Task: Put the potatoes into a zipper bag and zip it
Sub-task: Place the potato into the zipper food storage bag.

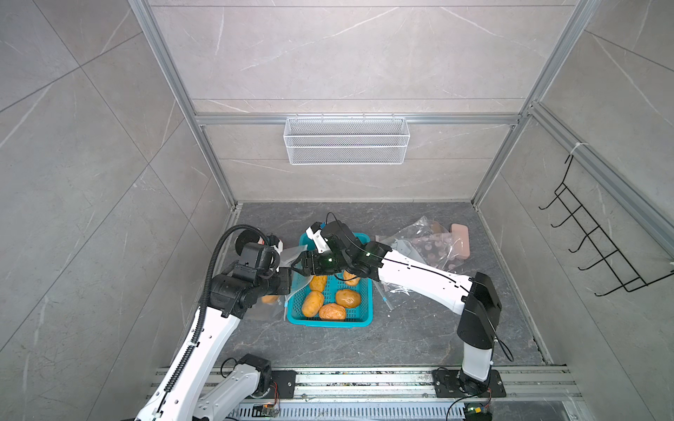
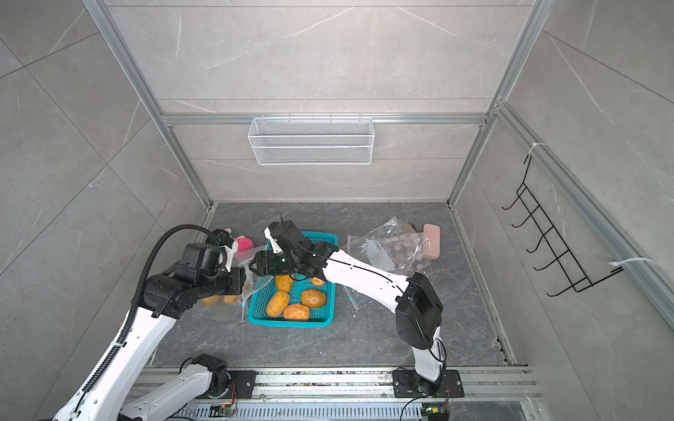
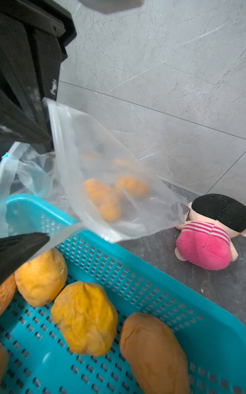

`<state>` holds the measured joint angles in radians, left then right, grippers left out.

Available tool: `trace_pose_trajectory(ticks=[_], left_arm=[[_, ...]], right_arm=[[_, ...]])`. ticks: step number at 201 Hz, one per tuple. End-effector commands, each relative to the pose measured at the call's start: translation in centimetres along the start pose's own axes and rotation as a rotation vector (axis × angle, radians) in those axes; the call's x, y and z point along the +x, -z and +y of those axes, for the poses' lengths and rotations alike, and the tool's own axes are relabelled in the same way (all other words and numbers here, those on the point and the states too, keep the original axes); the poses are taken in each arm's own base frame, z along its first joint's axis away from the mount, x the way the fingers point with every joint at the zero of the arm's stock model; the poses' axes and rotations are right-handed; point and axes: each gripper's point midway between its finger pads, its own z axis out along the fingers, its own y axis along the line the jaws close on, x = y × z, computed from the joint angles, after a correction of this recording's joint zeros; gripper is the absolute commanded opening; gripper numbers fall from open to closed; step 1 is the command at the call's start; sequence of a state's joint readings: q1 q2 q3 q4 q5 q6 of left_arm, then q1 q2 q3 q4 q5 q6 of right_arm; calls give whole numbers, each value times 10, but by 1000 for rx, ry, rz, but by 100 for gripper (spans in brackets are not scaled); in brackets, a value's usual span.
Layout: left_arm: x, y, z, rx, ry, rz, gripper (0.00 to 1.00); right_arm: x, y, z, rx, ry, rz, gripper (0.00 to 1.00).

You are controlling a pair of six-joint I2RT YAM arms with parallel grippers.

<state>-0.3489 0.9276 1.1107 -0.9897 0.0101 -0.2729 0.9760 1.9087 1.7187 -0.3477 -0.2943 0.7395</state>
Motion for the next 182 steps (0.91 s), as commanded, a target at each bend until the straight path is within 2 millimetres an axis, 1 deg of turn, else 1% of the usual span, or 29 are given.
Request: trace_pose_trajectory(ticks=[1,22,32,44,52,67,90,98,124,142,162,182], left_arm=[[-7,7,-4,19,-1,-41,0],[-7,6,-3,17,1,-44,0],[-7,7,-4,18,0,-48,0],[-8,8,-3,17,1,-52,0],[-8,9,-3,16,1,-56,0],[-9,9,-3,15,0,-55,0],[-9,11,0,0,4,-63,0],[-10,11,1,-5,7,-70,0],[-10,9,0,0,13,-68,0],[-9,8,0,-1,13,-62,0],[-7,8,2,-10,11,-58,0],[-7,8,4,-22,4,-61,0]], right_arm=[[-5,26,10,5,66,-36,66],[-6,48,8,10,129,-88,66],[-5,57,2,24,153,-105,67],[-3,66,-10,69,182,-107,67],[-1,71,-21,113,201,-96,68],[10,76,-38,181,289,-35,68],[39,75,-71,298,441,122,70],[44,75,-84,346,479,162,70],[61,71,-107,409,566,297,71],[69,66,-129,495,598,410,72],[75,60,-145,552,625,495,71],[83,52,-152,552,637,549,71]])
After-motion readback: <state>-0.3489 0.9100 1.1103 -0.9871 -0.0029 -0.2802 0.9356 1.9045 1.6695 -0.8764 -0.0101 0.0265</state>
